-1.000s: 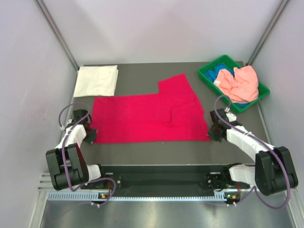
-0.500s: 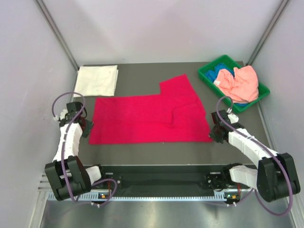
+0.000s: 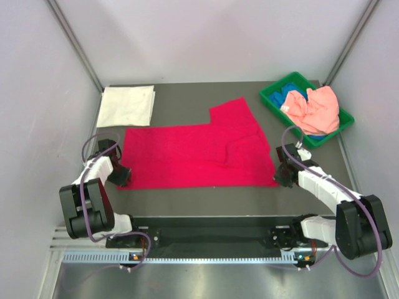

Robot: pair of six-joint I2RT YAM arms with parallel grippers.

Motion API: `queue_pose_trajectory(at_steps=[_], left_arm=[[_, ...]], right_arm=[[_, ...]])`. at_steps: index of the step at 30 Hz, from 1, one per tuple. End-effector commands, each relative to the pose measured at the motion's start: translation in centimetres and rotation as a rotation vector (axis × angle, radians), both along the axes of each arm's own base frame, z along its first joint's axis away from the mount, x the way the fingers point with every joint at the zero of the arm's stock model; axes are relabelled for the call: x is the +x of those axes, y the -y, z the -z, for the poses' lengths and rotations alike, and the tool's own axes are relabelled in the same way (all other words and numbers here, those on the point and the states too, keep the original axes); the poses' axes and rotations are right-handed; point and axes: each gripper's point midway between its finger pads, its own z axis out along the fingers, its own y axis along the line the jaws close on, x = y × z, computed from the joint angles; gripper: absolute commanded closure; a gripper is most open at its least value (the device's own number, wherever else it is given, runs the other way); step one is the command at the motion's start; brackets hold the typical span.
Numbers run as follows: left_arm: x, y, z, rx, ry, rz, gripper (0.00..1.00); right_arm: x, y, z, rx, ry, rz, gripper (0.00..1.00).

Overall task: Fold and stack the t-shirts
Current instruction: Fold the tshirt

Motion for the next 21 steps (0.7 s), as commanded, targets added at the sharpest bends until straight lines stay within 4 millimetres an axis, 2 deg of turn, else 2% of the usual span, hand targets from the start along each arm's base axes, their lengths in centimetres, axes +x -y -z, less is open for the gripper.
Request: queue_pose_trajectory(at_steps=[1,4,6,10,13,17,21], left_arm=[[0.4,-0.5,1.2,0.027,0.007,-0.027,0.71],[1.2,-0.8,1.3,0.047,0.044,-0.036,0.69],[0.9,-1.1,1.5,0.063,0.036,-0.044,0.7],[0.6,-1.2,1.5,0.073,0.009,-0.042,0.92],[0.7,-1.5,0.1,0.091,-0.003,-0.029,1.0],[1.3,-1.6,-3.0,0.11,0.046,-0.019,1.0],[0.3,-1.5,-3.0,0.116,0.014,-0.009,1.0]], right_arm=[[0.8,-0.1,-0.3,-0.012,0.017,-0.018,1.0],[0.9,-0.1,-0.5,-0.011,0.032,-0.02,1.0],[1.0,0.0,-0.6,-0.013,0.039,-0.02,1.0],[0.9,0.6,-0.8,-0.045,0.041,-0.019,1.0],[1.0,0.7,-0.8,-0.052,0.042,-0.016,1.0],[1.3,0.6,-0.8,-0.051,0.039,-0.015,1.0],[1.6,0.5,-0.7,-0.056,0.029,-0.014,1.0]])
